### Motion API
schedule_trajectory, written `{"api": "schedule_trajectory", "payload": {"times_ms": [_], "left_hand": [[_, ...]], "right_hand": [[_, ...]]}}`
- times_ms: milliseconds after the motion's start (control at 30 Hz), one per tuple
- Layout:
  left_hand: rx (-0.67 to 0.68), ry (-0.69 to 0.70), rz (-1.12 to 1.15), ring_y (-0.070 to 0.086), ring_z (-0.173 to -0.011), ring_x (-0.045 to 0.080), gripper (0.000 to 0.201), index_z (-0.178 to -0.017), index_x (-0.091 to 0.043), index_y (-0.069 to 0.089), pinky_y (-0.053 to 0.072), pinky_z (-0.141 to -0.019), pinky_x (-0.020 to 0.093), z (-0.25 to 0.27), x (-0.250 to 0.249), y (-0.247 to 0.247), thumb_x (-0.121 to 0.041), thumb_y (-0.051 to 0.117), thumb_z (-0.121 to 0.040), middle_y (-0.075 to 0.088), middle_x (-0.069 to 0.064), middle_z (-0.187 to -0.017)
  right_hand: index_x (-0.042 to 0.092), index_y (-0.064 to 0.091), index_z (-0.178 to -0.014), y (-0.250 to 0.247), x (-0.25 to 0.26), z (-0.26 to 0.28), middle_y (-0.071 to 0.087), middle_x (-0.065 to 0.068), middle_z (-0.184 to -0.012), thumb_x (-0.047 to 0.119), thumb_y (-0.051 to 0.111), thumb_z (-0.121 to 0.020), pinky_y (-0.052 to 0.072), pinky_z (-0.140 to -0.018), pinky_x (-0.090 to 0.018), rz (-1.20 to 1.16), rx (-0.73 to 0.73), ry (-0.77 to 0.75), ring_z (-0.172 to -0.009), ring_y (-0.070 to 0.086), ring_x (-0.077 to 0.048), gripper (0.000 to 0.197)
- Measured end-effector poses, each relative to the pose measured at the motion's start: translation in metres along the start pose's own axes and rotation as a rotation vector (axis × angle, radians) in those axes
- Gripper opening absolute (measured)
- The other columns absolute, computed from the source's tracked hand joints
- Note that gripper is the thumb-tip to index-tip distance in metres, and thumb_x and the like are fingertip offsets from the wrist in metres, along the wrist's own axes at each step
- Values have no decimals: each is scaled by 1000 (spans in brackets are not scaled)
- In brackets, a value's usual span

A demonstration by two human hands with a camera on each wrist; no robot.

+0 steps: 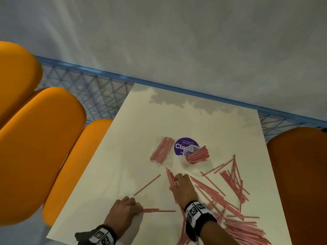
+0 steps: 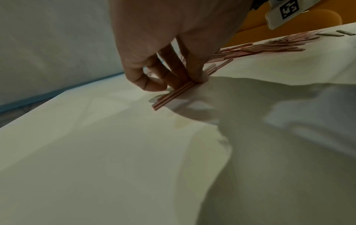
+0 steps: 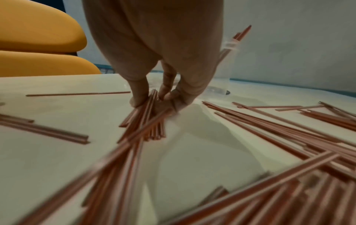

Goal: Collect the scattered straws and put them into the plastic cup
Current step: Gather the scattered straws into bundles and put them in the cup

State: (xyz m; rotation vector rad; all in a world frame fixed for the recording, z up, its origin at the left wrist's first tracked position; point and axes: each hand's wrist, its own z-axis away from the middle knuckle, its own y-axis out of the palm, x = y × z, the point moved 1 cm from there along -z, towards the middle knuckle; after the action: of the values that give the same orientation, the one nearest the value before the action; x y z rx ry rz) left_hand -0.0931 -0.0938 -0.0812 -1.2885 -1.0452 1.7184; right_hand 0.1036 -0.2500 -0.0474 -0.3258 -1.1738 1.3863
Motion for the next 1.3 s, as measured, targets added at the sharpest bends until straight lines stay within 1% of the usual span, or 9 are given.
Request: {"api": "schedule_trajectory", "payload": {"times_ms": [100, 200, 267, 467, 633, 767, 933, 1033, 1300], "left_hand": [[7, 1, -54, 52, -69, 7, 8, -73, -35, 62, 22, -55, 14, -23, -12, -4, -41, 63, -69, 53, -16, -71], [29, -117, -17, 54, -77, 13, 71, -104, -29, 58, 43, -61, 26, -47, -17, -6, -48, 87, -42, 57, -9, -89], [41, -183, -40, 54, -85, 19, 87, -119, -25, 54, 44, -67, 32, -59, -18, -9, -46, 89, -42, 57, -5, -100], [49, -128, 8, 55, -71, 11, 39, -89, -42, 66, 30, -59, 25, -58, -14, -6, -29, 86, -58, 54, -17, -77], [6, 36, 4, 37, -74, 3, 21, -82, -44, 64, 19, -61, 15, -46, 0, -2, -28, 69, -70, 50, -19, -71], [1, 86, -23, 50, -72, 6, 16, -79, -40, 63, 21, -60, 14, -52, -8, -2, -33, 74, -70, 54, -19, -73], [-67, 19, -86, 57, -92, 15, 68, -110, -29, 53, 49, -73, 32, -66, -22, -11, -40, 84, -50, 61, -7, -104], [30, 21, -124, 60, -100, 17, 79, -117, -30, 54, 51, -79, 41, -74, -15, -14, -50, 84, -46, 62, -9, -112], [97, 122, -200, 53, -68, 9, 48, -84, -33, 53, 44, -59, 25, -72, -26, -3, -22, 74, -43, 53, -16, -76]], "right_hand": [[19, 51, -115, 4, 3, -4, 51, -4, -118, 25, 66, -87, 51, -87, -32, -14, -11, -18, -102, 55, -18, 33], [20, 51, -114, 5, -1, -3, 50, 0, -116, 35, 66, -85, 51, -85, -36, -5, -34, 9, -105, 52, -17, 36], [21, 50, -118, 7, -5, 1, 49, 1, -116, 41, 68, -81, 50, -83, -34, 60, -45, 7, -110, 49, -18, 45], [24, 59, -121, 3, -17, 2, 55, 0, -104, 28, 66, -87, 51, -80, -34, 26, -80, -45, -99, 55, -18, 34], [33, 69, -103, -6, -11, -8, 52, 5, -81, 27, 69, -85, 54, -68, -30, 23, -76, -156, -79, 57, -16, 18], [32, 70, -101, 8, 10, -8, 55, 0, -90, 35, 64, -88, 51, -68, -31, 77, 59, -288, -83, 55, -15, 15], [30, 50, -127, 2, 10, 3, 49, 5, -119, 64, 59, -70, 42, -96, -40, 251, 141, -303, -114, 42, -17, 66], [29, 38, -128, 4, 1, 15, 40, 6, -119, 72, 65, -47, 41, -94, -41, 383, 186, -328, -110, 35, -17, 96], [16, 53, -109, 19, 14, 13, 51, -2, -113, 24, 68, -83, 38, -88, -29, 270, 137, -355, -106, 46, -21, 31]]}}
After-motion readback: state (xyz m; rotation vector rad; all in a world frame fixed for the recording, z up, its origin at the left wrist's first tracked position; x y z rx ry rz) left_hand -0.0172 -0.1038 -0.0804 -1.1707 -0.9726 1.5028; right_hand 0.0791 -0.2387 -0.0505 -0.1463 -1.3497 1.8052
